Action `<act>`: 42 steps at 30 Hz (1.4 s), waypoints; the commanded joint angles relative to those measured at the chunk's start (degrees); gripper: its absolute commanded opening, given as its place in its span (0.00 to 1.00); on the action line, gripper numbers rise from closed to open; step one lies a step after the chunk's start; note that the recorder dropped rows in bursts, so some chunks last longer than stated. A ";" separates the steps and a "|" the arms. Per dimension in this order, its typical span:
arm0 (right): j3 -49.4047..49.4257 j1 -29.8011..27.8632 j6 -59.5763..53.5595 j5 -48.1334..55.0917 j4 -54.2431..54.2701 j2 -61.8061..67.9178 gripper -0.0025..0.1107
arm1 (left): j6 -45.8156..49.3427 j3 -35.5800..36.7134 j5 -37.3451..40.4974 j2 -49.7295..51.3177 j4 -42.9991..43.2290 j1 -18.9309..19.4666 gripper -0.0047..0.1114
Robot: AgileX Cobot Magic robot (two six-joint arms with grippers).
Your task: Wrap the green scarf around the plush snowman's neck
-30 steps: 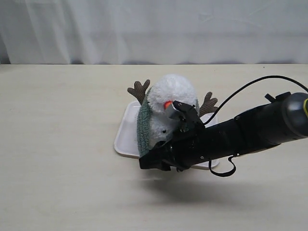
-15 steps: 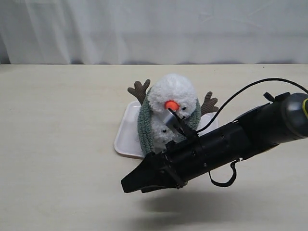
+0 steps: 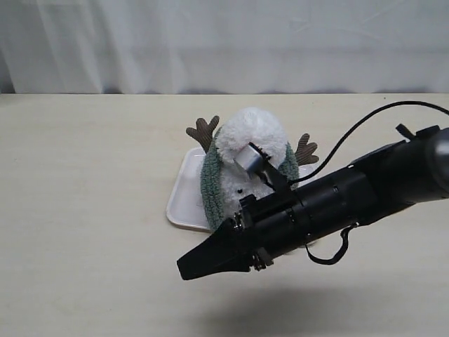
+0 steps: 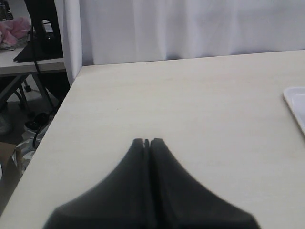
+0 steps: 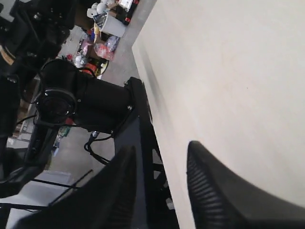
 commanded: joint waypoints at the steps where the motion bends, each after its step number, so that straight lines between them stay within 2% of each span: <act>1: 0.03 -0.20 -6.78 1.27 -0.61 -5.31 0.21 | -0.14 0.17 -0.69 -0.11 -0.14 -0.07 0.04; 5: 0.03 -0.20 -8.34 1.27 -0.61 -10.24 0.07 | -0.14 0.17 -0.69 -0.11 -0.14 -0.07 0.04; 7: 0.28 -0.20 -8.34 -3.08 -0.61 -14.29 0.06 | -0.14 0.17 -0.69 -0.11 -0.14 -0.07 0.04; 14: 7.34 -0.20 -4.27 -34.53 -0.63 -31.75 0.06 | -0.14 0.17 -0.69 -0.11 -0.14 -0.07 0.04; 17: 10.82 -0.20 2.19 -48.48 -4.62 -37.83 0.06 | -0.14 0.17 -0.69 -0.11 -0.14 -0.07 0.04; 22: 12.37 -0.35 12.72 -69.26 -5.99 -38.24 0.06 | -0.14 0.17 -0.69 -0.11 -0.14 -0.07 0.04; 30: 0.25 -1.38 17.50 -60.20 -7.58 -25.76 0.06 | -0.14 0.17 -0.69 -0.11 -0.14 -0.07 0.04; 34: -5.43 -3.92 24.88 -58.87 -17.13 -20.53 0.06 | -0.14 0.17 -0.69 -0.11 -0.14 -0.07 0.04; 38: -7.48 -6.83 34.96 -65.69 -28.19 -18.93 0.06 | -0.14 0.17 -0.69 -0.11 -0.14 -0.07 0.04; 42: -7.48 -9.68 33.97 -71.53 -28.95 -18.93 0.06 | -0.14 0.17 -0.69 -0.11 -0.14 -0.07 0.04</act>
